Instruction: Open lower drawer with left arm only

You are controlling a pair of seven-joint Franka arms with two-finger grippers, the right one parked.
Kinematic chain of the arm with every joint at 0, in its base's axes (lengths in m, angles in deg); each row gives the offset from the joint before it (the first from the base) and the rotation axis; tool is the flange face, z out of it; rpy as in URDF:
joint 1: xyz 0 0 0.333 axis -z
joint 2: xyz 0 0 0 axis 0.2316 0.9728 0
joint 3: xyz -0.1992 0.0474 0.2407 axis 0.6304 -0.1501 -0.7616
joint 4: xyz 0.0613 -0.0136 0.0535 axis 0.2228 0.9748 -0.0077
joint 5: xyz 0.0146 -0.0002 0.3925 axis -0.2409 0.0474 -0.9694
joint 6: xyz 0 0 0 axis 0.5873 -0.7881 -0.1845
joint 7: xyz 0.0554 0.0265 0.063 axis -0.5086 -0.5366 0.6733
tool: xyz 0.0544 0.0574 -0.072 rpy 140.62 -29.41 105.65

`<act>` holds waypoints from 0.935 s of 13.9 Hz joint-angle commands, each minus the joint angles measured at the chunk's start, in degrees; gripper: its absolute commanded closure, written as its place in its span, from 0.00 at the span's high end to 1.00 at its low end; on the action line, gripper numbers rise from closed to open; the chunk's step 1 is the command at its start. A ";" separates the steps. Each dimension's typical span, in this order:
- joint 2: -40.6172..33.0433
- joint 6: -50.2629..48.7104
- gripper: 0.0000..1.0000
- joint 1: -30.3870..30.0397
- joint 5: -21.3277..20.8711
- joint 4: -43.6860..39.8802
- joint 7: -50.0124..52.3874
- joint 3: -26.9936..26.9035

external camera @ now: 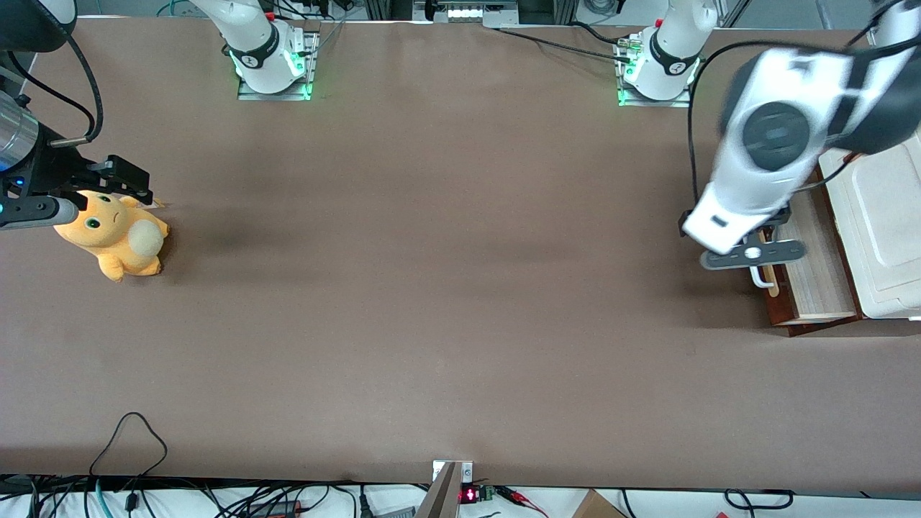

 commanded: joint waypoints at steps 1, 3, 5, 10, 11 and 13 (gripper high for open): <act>-3.99 -0.22 1.00 0.32 8.35 -1.55 -10.15 -5.92; -6.19 -0.75 1.00 0.49 12.46 -1.81 -15.97 -9.26; -7.34 -1.53 1.00 0.76 15.04 -1.90 -19.41 -11.90; -7.17 -0.75 1.00 1.02 15.66 -2.43 -25.22 -13.84; -6.82 -0.75 1.00 1.02 15.57 -2.52 -25.22 -13.76; -6.82 -0.75 1.00 1.11 15.66 -3.65 -24.87 -13.76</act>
